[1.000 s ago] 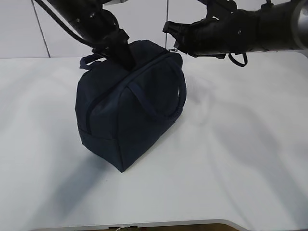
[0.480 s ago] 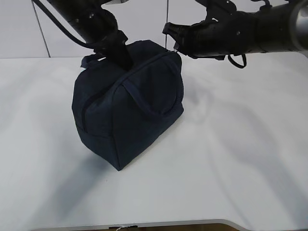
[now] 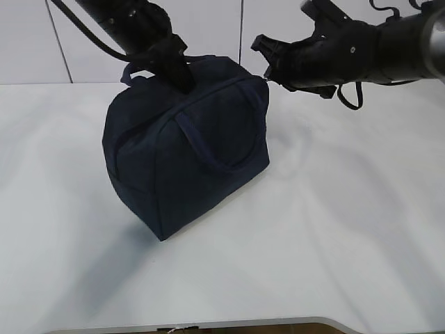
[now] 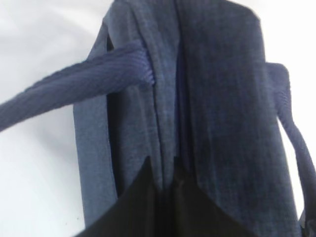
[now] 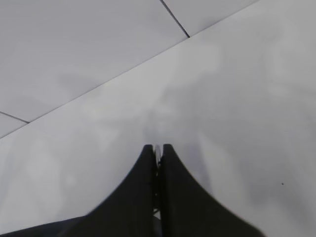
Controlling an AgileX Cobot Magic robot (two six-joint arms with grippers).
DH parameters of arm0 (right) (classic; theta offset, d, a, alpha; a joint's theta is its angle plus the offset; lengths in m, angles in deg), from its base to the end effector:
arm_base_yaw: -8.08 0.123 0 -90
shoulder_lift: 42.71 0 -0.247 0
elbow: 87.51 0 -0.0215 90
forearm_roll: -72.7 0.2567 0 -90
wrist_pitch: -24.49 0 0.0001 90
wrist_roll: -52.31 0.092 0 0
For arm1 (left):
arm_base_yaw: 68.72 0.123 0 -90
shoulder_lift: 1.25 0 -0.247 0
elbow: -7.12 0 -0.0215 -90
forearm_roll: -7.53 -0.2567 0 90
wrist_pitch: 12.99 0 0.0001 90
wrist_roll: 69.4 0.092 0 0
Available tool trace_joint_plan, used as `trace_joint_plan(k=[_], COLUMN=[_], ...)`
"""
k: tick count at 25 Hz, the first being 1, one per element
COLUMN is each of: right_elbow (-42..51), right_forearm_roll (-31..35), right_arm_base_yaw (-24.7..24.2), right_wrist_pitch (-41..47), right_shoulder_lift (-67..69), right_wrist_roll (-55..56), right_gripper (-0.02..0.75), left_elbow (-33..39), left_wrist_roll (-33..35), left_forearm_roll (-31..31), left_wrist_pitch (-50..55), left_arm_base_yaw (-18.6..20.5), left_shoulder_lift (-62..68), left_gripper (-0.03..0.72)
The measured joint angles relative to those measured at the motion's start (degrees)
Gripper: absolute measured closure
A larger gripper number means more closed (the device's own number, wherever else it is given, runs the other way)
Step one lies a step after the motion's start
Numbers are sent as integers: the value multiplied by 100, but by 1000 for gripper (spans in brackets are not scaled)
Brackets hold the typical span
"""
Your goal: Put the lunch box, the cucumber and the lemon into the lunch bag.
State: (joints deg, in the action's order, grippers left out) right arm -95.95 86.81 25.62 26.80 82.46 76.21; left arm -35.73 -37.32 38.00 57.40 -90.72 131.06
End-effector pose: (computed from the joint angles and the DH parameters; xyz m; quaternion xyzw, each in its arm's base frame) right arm 0.4399 0.1400 0.1840 0.1505 0.8482 0.2403 0.4473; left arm 0.4047 -0.2109 0.2551 0.3931 0.8659 -0.2433 0.1909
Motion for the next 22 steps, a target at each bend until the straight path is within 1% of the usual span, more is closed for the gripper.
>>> trace_joint_plan(k=[11, 18, 22], right_elbow=[-21, -45, -45], right_forearm_roll=[439, 933, 1018], right_arm_base_yaw=[-55, -91, -90], right_wrist_pitch=[140, 446, 531], right_shoulder_lift=[362, 450, 489], right_wrist_roll=[21, 21, 21], right_gripper=[732, 732, 732], left_elbow=[0, 0, 0], left_wrist_roll=[14, 47, 47], left_forearm_roll=[-8, -31, -31], left_wrist_pitch=[-36, -36, -36], left_arm_base_yaw=[0, 0, 0], left_shoulder_lift=[0, 0, 0], left_gripper=[694, 694, 694])
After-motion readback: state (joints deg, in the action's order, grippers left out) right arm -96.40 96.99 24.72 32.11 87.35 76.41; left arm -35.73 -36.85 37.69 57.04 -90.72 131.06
